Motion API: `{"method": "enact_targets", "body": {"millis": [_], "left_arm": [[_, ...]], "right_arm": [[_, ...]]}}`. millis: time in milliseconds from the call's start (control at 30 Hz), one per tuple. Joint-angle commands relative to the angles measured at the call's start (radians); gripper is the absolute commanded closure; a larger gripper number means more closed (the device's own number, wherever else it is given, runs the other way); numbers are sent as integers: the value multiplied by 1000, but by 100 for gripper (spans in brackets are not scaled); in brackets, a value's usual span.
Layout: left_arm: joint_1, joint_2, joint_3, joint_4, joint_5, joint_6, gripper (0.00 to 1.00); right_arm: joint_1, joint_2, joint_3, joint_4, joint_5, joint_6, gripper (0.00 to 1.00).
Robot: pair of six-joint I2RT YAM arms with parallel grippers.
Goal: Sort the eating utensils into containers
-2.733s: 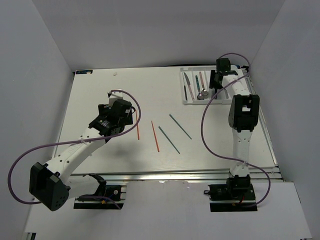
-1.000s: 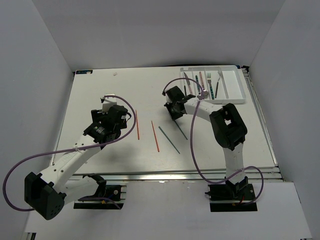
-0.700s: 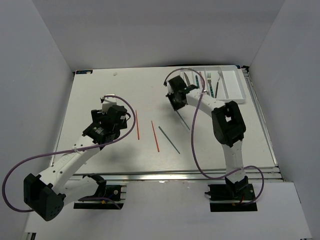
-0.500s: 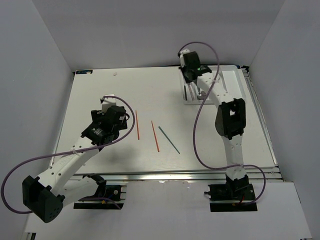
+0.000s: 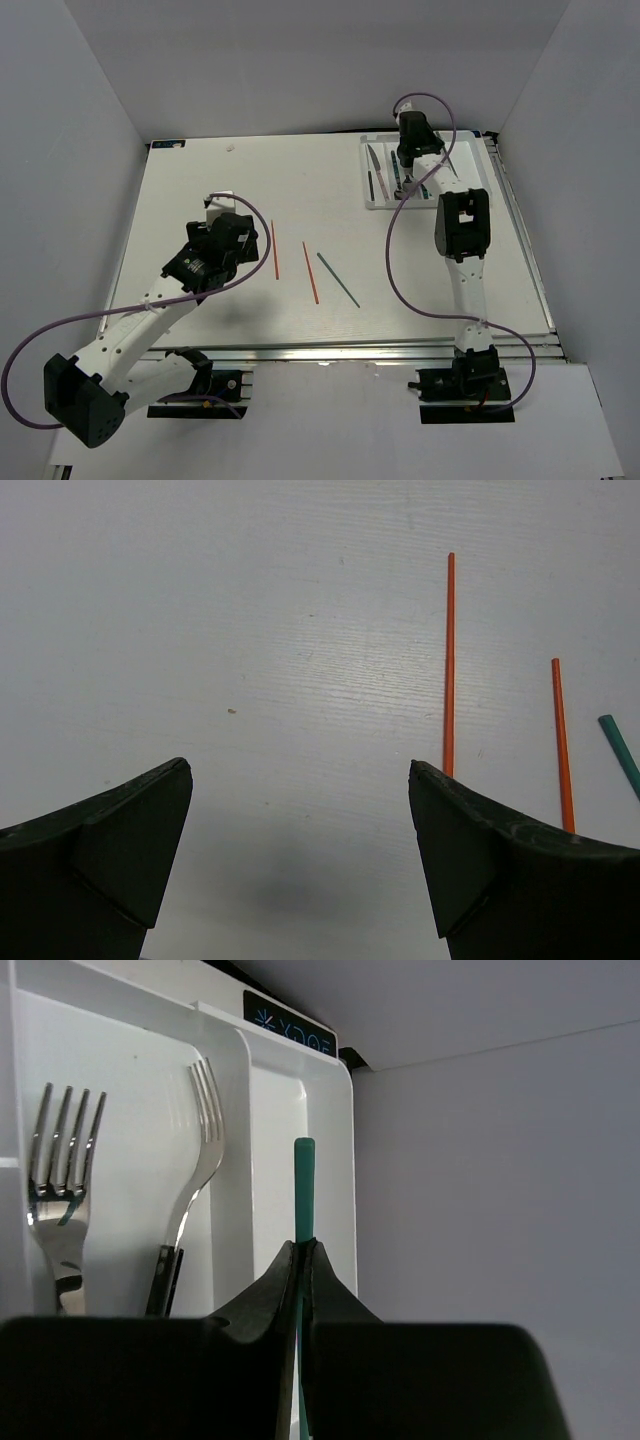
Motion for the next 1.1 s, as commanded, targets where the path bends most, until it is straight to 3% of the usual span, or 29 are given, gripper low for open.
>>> {"method": "enact_targets", "body": {"millis": [0, 267, 333, 367, 433, 667, 700, 733, 767, 833, 867, 967, 1000, 1067], "left_arm": [[-2, -18, -8, 12, 15, 4, 2], [-2, 5, -9, 18, 43, 10, 2], [-2, 8, -9, 20, 50, 12, 2], [-2, 8, -11, 20, 54, 13, 2], [-2, 8, -12, 24, 66, 18, 2], [-2, 24, -9, 21, 63, 18, 2], [-2, 22, -6, 20, 55, 16, 2], [-2, 21, -6, 18, 38, 13, 2], [-2, 18, -2, 12, 26, 12, 2], [-2, 2, 1, 6, -9, 1, 2], [-2, -2, 3, -2, -47, -4, 2], [0, -31, 4, -12, -104, -20, 2], [0, -39, 6, -14, -115, -25, 2], [0, -64, 4, -12, -135, -30, 2]], "right_arm": [[-42, -38, 6, 124, -24, -27, 100], [-97, -14, -8, 141, -136, 40, 98], [-112, -9, -16, 132, -152, 66, 88], [-116, -5, -17, 128, -156, 74, 74], [-123, -1, -14, 121, -153, 89, 57], [-102, -85, 94, -4, -195, 221, 38], [-74, -109, 91, -9, -178, 236, 33], [-54, -135, 88, -29, -161, 258, 17], [-10, -193, 75, -61, -156, 346, 11], [39, -298, 47, -220, -295, 451, 11], [62, -345, 10, -246, -455, 494, 11], [182, -505, -245, -258, -633, 586, 11], [262, -530, -351, -267, -609, 588, 11], [378, -558, -407, -334, -514, 618, 15]]}}
